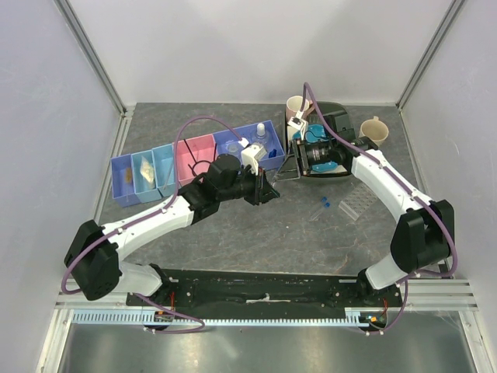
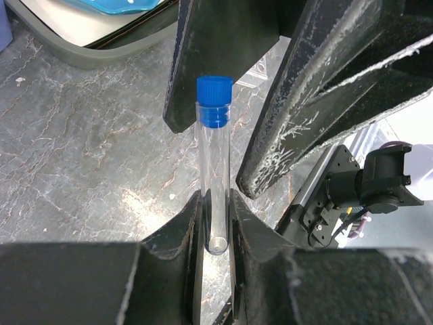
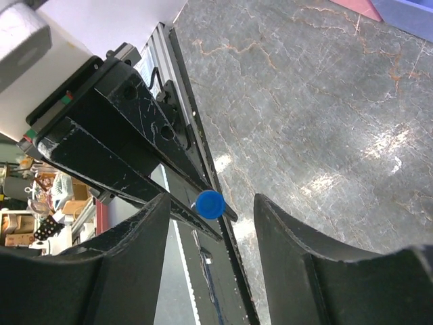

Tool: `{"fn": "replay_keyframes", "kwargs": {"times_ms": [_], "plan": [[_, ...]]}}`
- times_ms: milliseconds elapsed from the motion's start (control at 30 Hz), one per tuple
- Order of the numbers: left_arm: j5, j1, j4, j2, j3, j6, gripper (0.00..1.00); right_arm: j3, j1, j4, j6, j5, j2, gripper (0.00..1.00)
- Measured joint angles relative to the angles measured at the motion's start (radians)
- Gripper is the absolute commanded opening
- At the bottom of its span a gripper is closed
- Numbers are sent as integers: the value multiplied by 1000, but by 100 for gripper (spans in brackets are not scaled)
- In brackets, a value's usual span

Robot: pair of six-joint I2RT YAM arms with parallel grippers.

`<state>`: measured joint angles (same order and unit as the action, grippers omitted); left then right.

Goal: Organize the chemistry lab equipment

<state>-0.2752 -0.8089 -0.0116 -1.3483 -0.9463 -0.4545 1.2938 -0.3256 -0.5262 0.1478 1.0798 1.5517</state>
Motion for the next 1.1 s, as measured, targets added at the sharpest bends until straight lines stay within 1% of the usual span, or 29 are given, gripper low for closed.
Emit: {"fn": "replay_keyframes", "kwargs": {"times_ms": [133,233,333,367,433,533,600,633,667,733,767,833,867,900,967,1100], "plan": [[-9,0,0,0,2,0,17,2,0,10,16,1,2,55],[-19,0,-3,0,4,0,17,6,0,17,27,3,9,50],[-25,0,-6,0,4,0,17,15,0,18,35,6,27,37],[-25,0,-6,0,4,0,17,18,0,19,41,9,33,29],[-23,1,-5,0,7,0,17,19,0,21,51,25,39,20],[-24,2,-6,0,11,0,20,21,-6,22,66,32,39,17],[-24,2,-7,0,11,0,24,22,-6,23,66,34,39,17],[-23,2,-7,0,11,0,28,22,-6,23,66,33,39,17],[-24,2,-7,0,11,1,38,22,-6,23,66,34,39,16],[-23,2,-6,0,11,1,49,23,-6,24,61,30,39,16],[-23,2,-7,0,11,4,70,24,-6,24,58,29,40,16],[-21,2,-10,1,11,14,84,31,-3,24,50,21,45,16],[-17,2,-13,5,14,17,94,35,-3,25,46,18,48,15],[-13,2,-14,11,19,20,97,39,-2,25,41,16,50,15],[7,2,-14,42,41,24,99,45,2,23,27,6,51,15],[72,3,-25,137,92,26,99,70,16,7,-19,-21,52,16]]}}
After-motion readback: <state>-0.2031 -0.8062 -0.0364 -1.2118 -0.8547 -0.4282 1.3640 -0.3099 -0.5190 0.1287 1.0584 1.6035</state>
